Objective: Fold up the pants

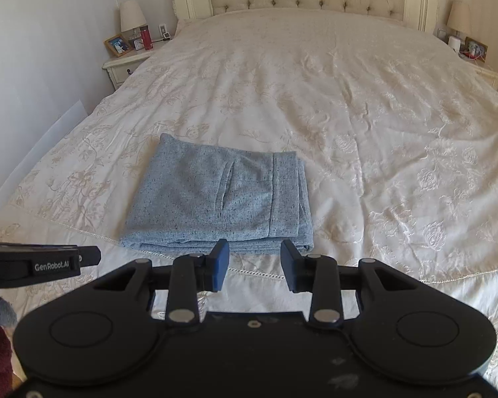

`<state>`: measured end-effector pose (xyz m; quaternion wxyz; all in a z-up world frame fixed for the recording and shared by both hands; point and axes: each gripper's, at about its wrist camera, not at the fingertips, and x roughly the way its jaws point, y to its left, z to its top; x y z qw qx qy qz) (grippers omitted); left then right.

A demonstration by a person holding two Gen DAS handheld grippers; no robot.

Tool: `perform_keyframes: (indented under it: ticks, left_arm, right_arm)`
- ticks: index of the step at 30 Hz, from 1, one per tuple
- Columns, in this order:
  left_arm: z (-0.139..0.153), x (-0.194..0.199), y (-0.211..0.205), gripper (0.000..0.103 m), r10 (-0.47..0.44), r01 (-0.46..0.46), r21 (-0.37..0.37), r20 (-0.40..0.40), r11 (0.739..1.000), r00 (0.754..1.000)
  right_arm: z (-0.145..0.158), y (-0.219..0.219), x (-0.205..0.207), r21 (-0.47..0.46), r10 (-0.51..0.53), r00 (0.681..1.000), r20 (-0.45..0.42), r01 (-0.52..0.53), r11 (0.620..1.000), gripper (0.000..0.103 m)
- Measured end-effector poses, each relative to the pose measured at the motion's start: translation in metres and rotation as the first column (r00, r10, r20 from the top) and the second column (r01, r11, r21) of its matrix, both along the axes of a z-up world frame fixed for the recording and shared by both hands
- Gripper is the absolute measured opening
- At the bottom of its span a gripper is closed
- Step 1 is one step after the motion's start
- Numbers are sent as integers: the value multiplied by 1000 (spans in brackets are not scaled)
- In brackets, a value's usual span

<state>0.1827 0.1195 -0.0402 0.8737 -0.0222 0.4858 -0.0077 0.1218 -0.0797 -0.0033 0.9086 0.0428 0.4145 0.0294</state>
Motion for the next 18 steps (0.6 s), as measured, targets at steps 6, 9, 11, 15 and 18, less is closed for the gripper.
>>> perform_keyframes:
  ticks: [6,9,11,15,18]
  left_arm:
    - [26,-12,-15,33,7,-9,38,49,999,999]
    - [30,-19,-16,33,3,-4,20,36,1000,999]
    - [33,-25,-19,33,1,-3,33,43,999,999]
    - [37,-34,-22,33,-10,7,51,60,999,998]
    - [39,-38,-23,33,-8,5,48,64,999,998]
  right_arm:
    - [22,-4,-16,-4,-22,999,31,22,1000,37]
    - [28,-6,-22,0,-32,999,38,32,999,37]
    - [31,-7,-26,8,-39,998,42,39,999,37]
    - [35,-6,-33,12,-40,998,50,39,999,37]
    - [37,-4,-37,16,-31,998,58,30,999,37]
